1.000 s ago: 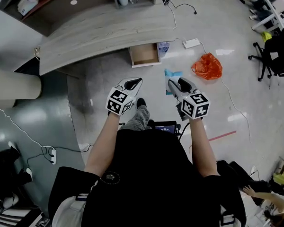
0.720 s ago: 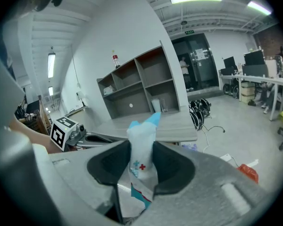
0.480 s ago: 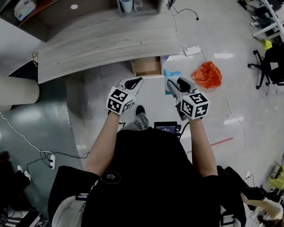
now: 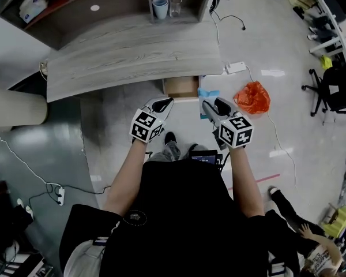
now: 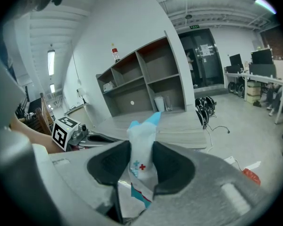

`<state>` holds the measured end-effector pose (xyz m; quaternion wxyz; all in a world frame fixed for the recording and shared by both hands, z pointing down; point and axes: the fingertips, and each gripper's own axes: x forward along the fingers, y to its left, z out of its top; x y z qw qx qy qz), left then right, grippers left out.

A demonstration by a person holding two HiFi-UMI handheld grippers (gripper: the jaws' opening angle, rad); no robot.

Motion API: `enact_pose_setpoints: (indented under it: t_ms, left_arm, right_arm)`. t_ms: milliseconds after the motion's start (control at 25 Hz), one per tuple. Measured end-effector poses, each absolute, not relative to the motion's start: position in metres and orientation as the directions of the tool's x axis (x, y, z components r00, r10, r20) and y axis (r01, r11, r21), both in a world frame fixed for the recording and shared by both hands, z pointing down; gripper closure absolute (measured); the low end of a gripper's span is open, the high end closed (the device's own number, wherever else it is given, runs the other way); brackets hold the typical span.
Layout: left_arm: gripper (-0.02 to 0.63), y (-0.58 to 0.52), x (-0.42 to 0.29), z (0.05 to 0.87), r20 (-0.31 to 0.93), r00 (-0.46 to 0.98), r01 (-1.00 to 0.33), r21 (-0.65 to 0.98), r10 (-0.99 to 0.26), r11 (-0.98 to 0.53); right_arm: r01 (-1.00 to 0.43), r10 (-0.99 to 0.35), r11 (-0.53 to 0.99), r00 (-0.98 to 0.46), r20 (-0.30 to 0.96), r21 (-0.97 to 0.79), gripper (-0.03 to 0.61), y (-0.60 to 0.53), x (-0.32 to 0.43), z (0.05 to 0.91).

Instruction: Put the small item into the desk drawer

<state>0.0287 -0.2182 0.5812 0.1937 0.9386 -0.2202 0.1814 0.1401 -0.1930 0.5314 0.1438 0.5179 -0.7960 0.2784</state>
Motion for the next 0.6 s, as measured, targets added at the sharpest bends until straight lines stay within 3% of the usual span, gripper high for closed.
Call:
enact_pose_setpoints:
  t_ms: [600]
  left_arm:
    - [0.614,-0.233,0.04,0.57,0.455,0.775,-0.585,0.255,-0.438,-0.77]
  right_arm:
    - [-0.846,-0.692,0.426,-0.533,0.487,-0.321,0.422,-0.224,0.153,0.525]
